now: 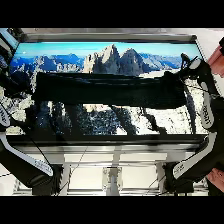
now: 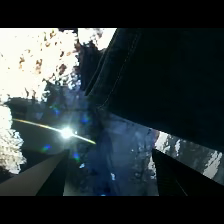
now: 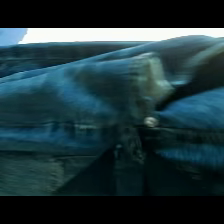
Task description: Fold the clothes and pants, and hang the long-sleeved shirts on hangers.
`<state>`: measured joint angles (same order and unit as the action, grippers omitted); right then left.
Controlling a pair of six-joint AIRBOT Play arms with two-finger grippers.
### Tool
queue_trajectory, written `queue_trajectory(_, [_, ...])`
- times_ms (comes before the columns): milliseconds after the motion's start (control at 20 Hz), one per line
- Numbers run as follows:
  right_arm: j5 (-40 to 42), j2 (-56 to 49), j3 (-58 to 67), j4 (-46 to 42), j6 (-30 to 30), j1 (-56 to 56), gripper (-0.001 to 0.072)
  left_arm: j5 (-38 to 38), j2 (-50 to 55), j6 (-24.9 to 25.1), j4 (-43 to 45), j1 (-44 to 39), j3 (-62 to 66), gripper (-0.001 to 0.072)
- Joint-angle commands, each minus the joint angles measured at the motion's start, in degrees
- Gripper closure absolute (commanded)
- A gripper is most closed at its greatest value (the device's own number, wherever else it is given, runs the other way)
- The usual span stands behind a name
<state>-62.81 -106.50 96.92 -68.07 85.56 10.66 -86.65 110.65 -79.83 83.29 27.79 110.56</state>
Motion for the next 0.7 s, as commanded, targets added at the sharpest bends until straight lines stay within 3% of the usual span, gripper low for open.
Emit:
queue_trajectory(0, [3.4,-2.3,0.1,3.8,0.3,-2.6,0.0601,-0.1,0.0,1.5,-0.3,0.0,0.0,0.0126])
queue_trajectory(150, [10.2,-3.6,0.0,4.7,1.0,-4.2,0.0695,-0.2,0.0,1.5,-0.5,0.0,0.0,0.0126])
queue_trajectory(250, [15.7,-3.7,0.2,4.7,3.1,-4.2,0.0695,-0.2,0.0,1.4,-0.5,0.0,0.0,0.0126])
queue_trajectory(350, [18.8,-3.7,0.7,0.6,9.0,-3.5,0.0696,-0.2,0.0,1.5,-0.9,0.0,0.0,0.0126])
queue_trajectory(450, [18.3,-3.7,0.9,-4.4,14.9,-2.2,0.0696,-0.2,0.0,1.5,-1.0,0.0,0.0,0.0126])
queue_trajectory(650, [12.2,-3.7,0.9,-10.2,18.4,1.7,0.0696,-0.2,0.0,1.5,-1.1,0.0,0.0,0.0126])
